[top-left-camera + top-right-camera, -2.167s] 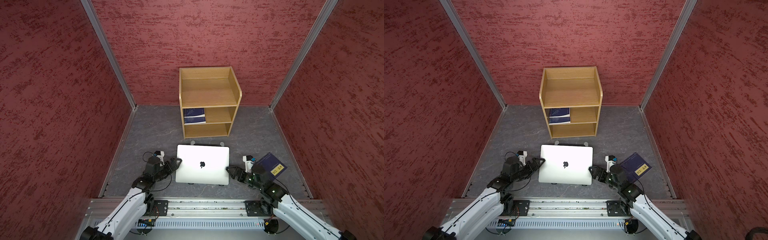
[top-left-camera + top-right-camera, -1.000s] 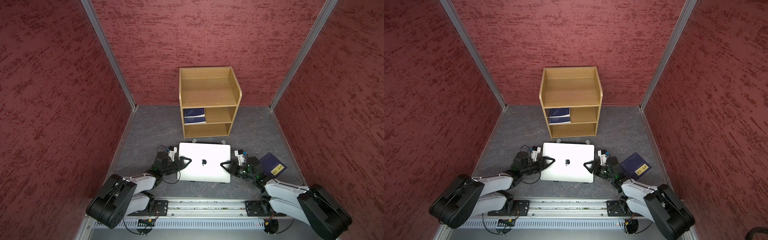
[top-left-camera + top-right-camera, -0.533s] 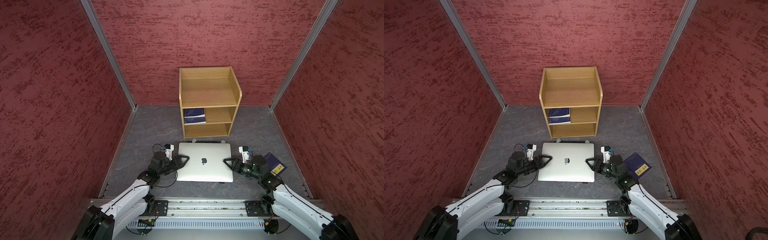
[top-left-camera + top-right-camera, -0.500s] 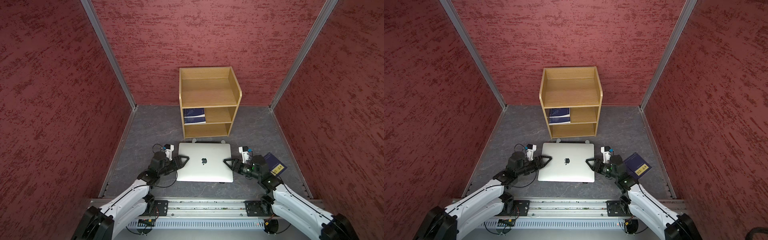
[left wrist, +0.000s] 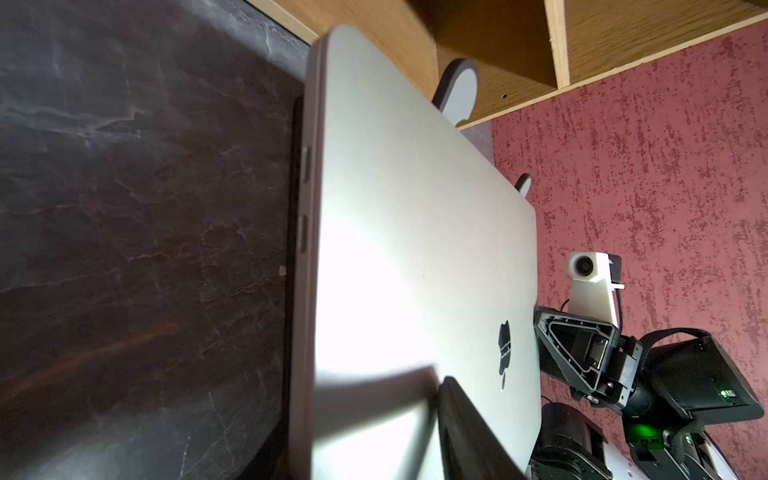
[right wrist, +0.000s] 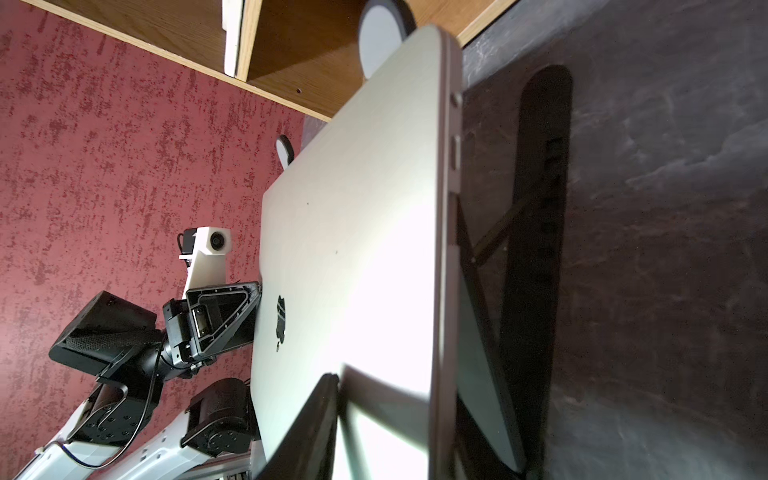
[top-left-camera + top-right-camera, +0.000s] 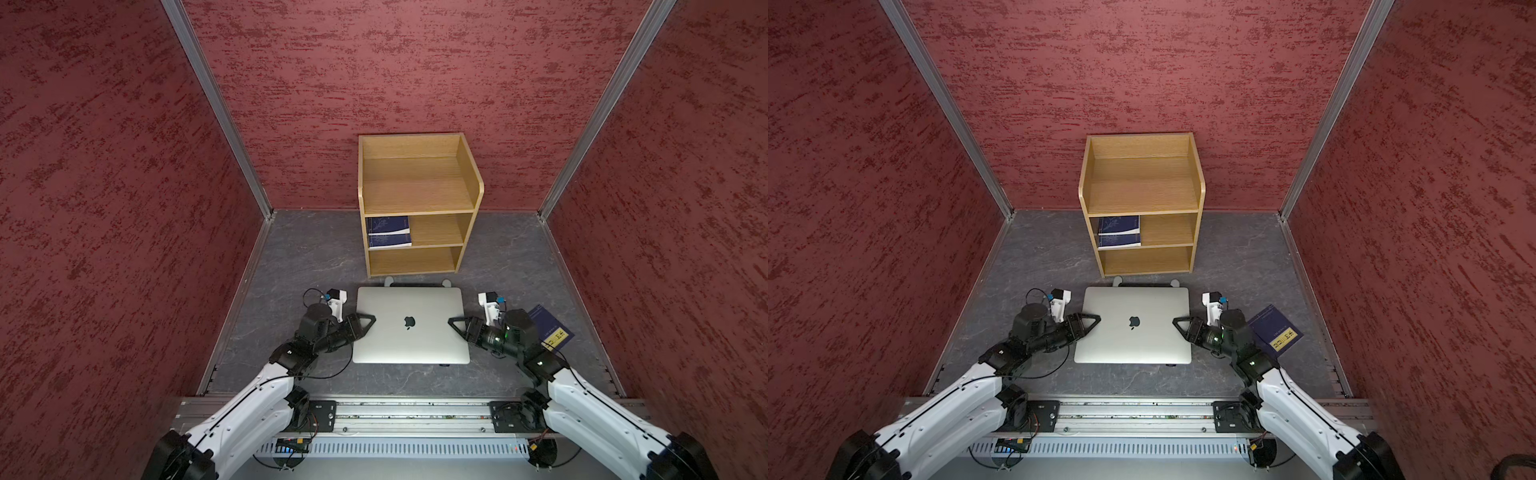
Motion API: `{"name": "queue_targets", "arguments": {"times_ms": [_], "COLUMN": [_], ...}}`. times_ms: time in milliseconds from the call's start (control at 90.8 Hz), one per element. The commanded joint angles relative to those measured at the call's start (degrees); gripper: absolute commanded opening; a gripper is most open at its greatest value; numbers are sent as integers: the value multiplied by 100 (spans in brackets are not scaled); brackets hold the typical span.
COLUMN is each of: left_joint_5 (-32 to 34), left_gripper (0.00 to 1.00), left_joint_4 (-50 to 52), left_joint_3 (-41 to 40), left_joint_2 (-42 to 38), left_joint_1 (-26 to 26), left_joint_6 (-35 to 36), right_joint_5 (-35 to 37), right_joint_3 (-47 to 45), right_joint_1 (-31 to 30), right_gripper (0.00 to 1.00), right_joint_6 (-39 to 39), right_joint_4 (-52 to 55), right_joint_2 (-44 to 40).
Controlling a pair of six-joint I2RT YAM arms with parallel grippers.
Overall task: Close the laptop lid and set it aside
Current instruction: Pick up the laptop from the computer stand.
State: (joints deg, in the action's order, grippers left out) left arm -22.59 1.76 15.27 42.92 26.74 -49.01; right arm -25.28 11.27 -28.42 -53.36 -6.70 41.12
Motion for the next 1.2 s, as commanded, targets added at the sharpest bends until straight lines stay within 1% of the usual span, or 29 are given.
{"name": "queue_targets", "arguments": {"times_ms": [0,209,342,474,584,727,925,1003,1190], "left_joint_5": [-217,-345,-360,-341,-284,-280,-211,-200,-195], "left_gripper": [46,46,46,44,41,36,31,27,23], "left_joint_4": [-87,16,370,592,586,637,617,580,585], "left_joint_3": [380,613,843,1088,1133,1271,1434,1443,1475], "left_joint_2": [-291,-787,-1021,-1104,-1037,-769,-575,-500,-372], "left_joint_1": [53,59,50,50,42,24,-2,-19,-46], "left_joint_6": [-185,-459,-452,-396,-367,-183,130,155,225], "right_joint_5": [-141,-173,-211,-243,-411,-464,-633,-685,-693], "right_joint_3": [442,775,867,976,1124,1299,1276,1291,1427], "right_joint_1": [-98,-100,-97,-96,-98,-100,-97,-101,-101], "right_gripper": [38,33,31,27,27,27,27,26,26], "right_joint_6": [-36,-109,-253,-413,-515,-654,-1025,-1172,-1415], "right_joint_4": [-36,523,545,487,373,348,39,-60,-269], "right_joint_2": [-358,-673,-805,-915,-1007,-1230,-1294,-1303,-1475]}}
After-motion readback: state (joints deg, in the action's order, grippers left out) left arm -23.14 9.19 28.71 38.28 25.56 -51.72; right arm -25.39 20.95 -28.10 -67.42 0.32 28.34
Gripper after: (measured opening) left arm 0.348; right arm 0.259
